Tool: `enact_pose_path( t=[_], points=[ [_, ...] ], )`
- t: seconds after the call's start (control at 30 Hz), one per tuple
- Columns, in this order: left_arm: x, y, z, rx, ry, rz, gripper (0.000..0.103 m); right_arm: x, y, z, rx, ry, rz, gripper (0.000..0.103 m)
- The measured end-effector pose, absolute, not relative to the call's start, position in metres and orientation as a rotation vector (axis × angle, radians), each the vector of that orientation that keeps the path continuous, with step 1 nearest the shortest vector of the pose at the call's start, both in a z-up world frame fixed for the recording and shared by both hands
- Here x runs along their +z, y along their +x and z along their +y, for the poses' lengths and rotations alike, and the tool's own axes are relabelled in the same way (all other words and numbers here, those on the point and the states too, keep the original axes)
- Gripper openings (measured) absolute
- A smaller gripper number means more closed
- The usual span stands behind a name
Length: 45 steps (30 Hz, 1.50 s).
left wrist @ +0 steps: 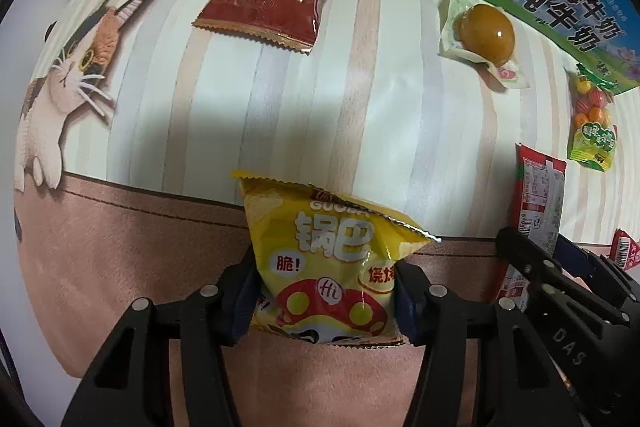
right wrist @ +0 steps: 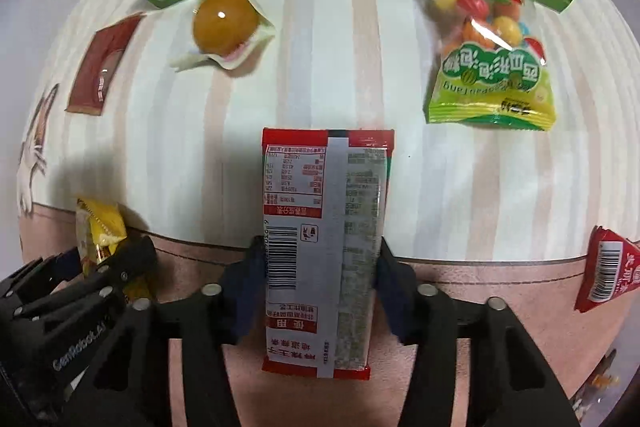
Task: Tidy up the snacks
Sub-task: 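Carry both packets into the box and open both tools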
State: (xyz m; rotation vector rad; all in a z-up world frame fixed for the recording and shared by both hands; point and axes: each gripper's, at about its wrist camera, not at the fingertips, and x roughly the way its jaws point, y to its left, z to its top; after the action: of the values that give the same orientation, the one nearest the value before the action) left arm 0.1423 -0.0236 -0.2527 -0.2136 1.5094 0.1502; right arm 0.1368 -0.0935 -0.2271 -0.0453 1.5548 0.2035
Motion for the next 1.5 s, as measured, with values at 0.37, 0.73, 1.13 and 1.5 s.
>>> enact_pose_path(
  t=[0.37,0.73,1.13,1.5],
  points=[
    [-0.200,0.138,-0.047,0.068,-0.327,1.460,0.051,-0.172,0.133,-0.162,0.281,0.174,1.519,0.048],
    [-0.089,0.217,-0.074,-0.113,-0.361,1.296,0.051,-0.066,0.189,-0.222,0.382,0.260,1.360,0.048],
    [-0.067,0.390,-0.098,-0.144,-0.282,1.338,0.051,-0.022,0.370,-0.228,0.345,0.173,1.244,0.048],
    [-0.175,0.488,-0.097,-0.082,-0.253,1.556,0.051,-0.098,0.494,-0.216,0.231,-0.049,1.385,0.048]
  ],
)
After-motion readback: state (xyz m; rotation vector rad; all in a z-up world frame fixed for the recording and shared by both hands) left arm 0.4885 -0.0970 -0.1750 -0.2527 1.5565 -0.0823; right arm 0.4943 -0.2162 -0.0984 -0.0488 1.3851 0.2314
